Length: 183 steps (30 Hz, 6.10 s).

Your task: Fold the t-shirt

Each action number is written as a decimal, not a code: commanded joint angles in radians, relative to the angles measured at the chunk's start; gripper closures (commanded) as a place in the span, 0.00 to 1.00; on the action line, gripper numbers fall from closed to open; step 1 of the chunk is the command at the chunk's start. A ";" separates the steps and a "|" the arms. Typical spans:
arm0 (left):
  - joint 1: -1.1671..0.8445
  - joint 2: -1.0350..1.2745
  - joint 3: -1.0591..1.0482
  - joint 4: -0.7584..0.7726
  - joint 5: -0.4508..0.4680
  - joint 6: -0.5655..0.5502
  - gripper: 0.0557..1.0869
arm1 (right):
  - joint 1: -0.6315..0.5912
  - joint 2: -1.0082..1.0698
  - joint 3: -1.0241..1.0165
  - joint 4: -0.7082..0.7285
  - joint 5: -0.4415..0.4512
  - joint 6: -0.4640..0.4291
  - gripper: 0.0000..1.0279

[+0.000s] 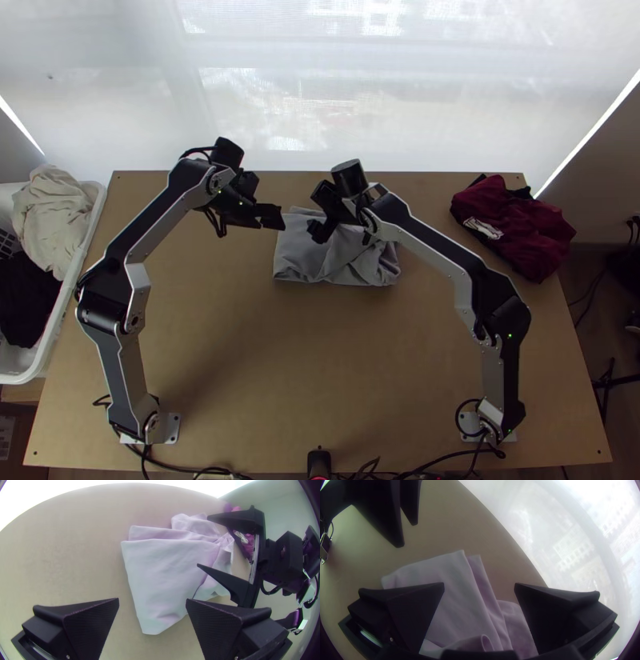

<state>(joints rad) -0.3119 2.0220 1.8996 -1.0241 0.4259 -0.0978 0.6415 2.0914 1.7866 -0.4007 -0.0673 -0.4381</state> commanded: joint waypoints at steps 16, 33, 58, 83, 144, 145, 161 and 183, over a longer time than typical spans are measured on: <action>-0.016 0.152 0.161 -0.004 -0.001 0.009 0.05 | -0.154 -0.518 -0.682 0.043 0.001 0.056 0.05; -0.056 0.230 0.214 0.001 -0.003 -0.002 0.05 | -0.152 -0.585 -0.734 0.046 0.001 0.167 0.05; -0.078 0.411 0.326 0.001 -0.039 0.007 0.05 | -0.227 -0.278 -0.733 0.152 0.012 0.108 0.05; -0.127 0.302 0.332 -0.008 -0.039 -0.002 0.05 | 0.126 -0.530 -0.854 0.326 0.136 -0.241 0.05; -0.087 0.259 0.322 -0.059 -0.038 -0.006 0.05 | -0.006 -0.192 -0.613 0.565 0.296 -0.274 0.97; -0.082 0.251 0.322 -0.059 -0.038 -0.008 0.05 | -0.006 -0.215 -0.624 0.562 0.296 -0.272 0.97; 0.045 0.072 0.312 -0.111 -0.039 -0.034 0.05 | -0.167 -0.594 -0.710 0.438 0.296 -0.254 0.97; 0.220 -0.089 0.185 -0.157 -0.038 0.003 0.05 | -1.016 -0.774 -0.595 0.257 -0.108 -0.338 0.97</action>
<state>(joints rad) -0.1303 1.9633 2.1288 -1.1801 0.3885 -0.1047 -0.1284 1.2942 1.1751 -0.1276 -0.0383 -0.7269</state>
